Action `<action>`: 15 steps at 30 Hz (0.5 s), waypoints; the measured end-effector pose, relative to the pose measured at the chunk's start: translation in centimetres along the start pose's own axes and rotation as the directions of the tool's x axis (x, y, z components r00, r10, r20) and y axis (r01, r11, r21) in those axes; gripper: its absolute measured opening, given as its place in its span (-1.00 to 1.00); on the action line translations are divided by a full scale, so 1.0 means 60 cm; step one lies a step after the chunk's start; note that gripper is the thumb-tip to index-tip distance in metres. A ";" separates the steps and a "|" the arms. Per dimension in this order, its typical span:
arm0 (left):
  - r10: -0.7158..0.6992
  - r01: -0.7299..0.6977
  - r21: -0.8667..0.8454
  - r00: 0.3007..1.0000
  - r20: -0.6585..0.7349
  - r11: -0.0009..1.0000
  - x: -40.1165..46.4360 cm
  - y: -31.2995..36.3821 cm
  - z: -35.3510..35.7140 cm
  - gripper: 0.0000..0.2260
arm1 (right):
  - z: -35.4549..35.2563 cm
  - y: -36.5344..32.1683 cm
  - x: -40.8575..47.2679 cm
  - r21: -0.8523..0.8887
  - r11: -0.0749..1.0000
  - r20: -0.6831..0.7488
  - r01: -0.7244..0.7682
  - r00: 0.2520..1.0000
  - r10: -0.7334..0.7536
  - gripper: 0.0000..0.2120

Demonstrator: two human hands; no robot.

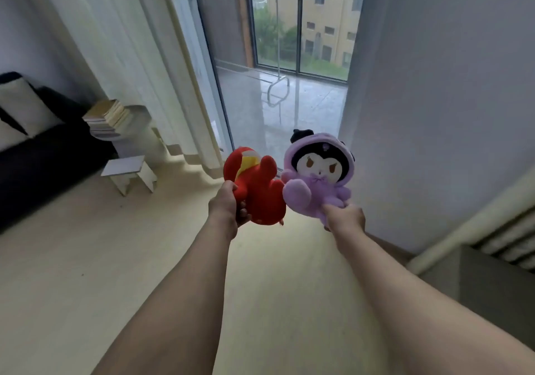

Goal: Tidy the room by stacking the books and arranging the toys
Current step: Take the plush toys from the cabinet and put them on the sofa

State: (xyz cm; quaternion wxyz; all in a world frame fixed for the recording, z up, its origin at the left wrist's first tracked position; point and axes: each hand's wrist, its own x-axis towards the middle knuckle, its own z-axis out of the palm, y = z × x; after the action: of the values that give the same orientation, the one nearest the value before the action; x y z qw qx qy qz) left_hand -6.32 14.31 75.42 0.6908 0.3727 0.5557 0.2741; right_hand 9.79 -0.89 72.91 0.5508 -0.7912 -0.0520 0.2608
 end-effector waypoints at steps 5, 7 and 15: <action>0.002 -0.005 -0.056 0.999 -0.055 0.998 0.043 0.050 -0.166 -0.82 | 0.162 -0.013 -0.072 0.025 1.000 0.072 -0.002 0.997 0.000 -0.91; -0.005 -0.001 -0.075 0.997 -0.082 0.997 0.060 0.067 -0.220 -0.80 | 0.218 -0.018 -0.090 0.003 1.000 0.094 0.005 0.996 -0.005 -0.93; -0.081 0.052 -0.151 0.977 -0.196 0.987 0.164 0.129 -0.392 -0.81 | 0.441 -0.038 -0.090 -0.018 1.000 0.204 -0.019 0.979 0.023 -0.84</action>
State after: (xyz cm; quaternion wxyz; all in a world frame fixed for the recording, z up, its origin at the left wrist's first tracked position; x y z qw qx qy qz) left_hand -26.61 31.51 73.76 0.6649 0.2731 0.6136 0.3268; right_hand -6.81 20.33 70.08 0.5336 -0.7650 -0.1018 0.3460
